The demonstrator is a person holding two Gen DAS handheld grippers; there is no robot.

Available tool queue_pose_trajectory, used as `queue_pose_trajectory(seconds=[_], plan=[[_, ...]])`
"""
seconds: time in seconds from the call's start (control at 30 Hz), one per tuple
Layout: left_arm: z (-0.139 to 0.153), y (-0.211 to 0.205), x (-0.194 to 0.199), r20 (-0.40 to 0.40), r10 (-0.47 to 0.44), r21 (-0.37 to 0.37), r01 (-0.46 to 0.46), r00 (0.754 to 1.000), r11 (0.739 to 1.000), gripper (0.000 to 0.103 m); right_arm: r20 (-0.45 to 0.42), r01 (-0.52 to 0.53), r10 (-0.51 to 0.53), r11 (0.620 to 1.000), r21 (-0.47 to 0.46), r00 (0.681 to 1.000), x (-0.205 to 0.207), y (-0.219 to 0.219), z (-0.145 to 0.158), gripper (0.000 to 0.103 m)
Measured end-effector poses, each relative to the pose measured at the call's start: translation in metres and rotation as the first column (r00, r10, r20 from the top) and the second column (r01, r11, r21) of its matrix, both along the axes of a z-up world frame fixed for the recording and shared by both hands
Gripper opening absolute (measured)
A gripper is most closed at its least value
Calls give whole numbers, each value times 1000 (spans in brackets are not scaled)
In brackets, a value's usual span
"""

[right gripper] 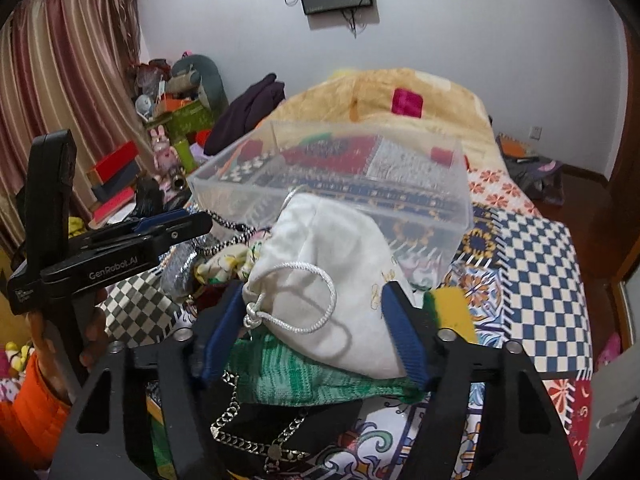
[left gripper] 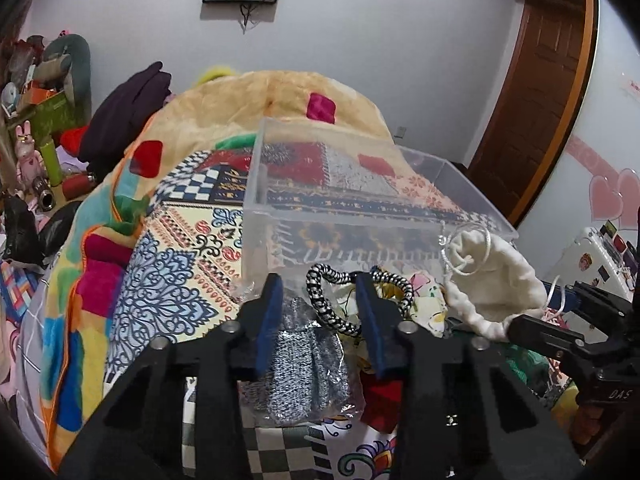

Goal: Organize soft objects
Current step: 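Grasp the bagged grey glove with the left gripper while the right grasps the white pouch, then lower the white pouch into the clear box and open the right gripper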

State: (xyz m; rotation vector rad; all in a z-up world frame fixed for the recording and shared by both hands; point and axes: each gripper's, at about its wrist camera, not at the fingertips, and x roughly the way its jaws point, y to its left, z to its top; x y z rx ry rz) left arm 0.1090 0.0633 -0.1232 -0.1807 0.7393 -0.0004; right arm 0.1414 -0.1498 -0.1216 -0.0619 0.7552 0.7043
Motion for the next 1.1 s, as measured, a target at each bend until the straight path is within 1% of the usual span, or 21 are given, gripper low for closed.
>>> queue_pose_trajectory(seconds=[0.03, 0.07, 0.1, 0.13, 0.17, 0.2, 0.23, 0.3, 0.43, 0.57, 0.7, 0.8, 0.9, 1.0, 1.1], plan=[[-1, 0, 1, -5, -1, 1, 1, 1000, 1000, 29, -3, -4, 4, 1000, -6, 1000, 0, 1, -1, 59], [-3, 0, 2, -9, -2, 0, 2, 1000, 1000, 23, -5, -7, 7, 1000, -11, 1000, 0, 2, -2, 53], [-3, 0, 3, -13, -4, -7, 4, 1000, 1000, 21, -7, -7, 7, 1000, -14, 1000, 0, 3, -2, 45], [-4, 0, 4, -10, -6, -10, 6, 1000, 1000, 15, -11, -10, 10, 1000, -17, 1000, 0, 4, -3, 41], [-3, -1, 3, -6, -7, -6, 7, 1000, 1000, 12, -15, -10, 10, 1000, -20, 1000, 0, 4, -3, 33], [-2, -2, 2, -1, -7, -2, 7, 1000, 1000, 11, -19, -9, 8, 1000, -21, 1000, 1, 4, -4, 27], [0, -3, 1, 6, -9, 3, 9, 1000, 1000, 9, -20, -7, 7, 1000, -19, 1000, 1, 3, -5, 24], [4, -4, -2, 23, -12, 10, 12, 1000, 1000, 8, -16, -2, 2, 1000, -7, 1000, 1, 1, -3, 13], [20, -10, -13, 72, -29, 32, 27, 997, 999, 7, 14, 12, -12, 1000, 24, 1000, -4, -4, 7, 10], [40, -16, -24, 126, -44, 72, 35, 991, 997, 7, 70, 26, -29, 998, 50, 997, -11, -10, 25, 10], [61, -16, -26, 171, -48, 85, 34, 984, 996, 7, 122, 34, -43, 996, 79, 992, -17, -15, 45, 10], [75, -13, -20, 202, -49, 76, 34, 978, 997, 7, 162, 41, -56, 995, 95, 985, -18, -18, 59, 10], [85, -10, -10, 220, -44, 66, 31, 974, 997, 7, 186, 50, -69, 993, 107, 980, -9, -18, 69, 10], [93, -7, 7, 220, -47, 79, 30, 974, 996, 7, 197, 59, -80, 992, 110, 977, 3, -15, 74, 10], [95, -7, 23, 213, -53, 85, 36, 976, 996, 7, 198, 72, -90, 993, 98, 976, 21, -9, 73, 10]])
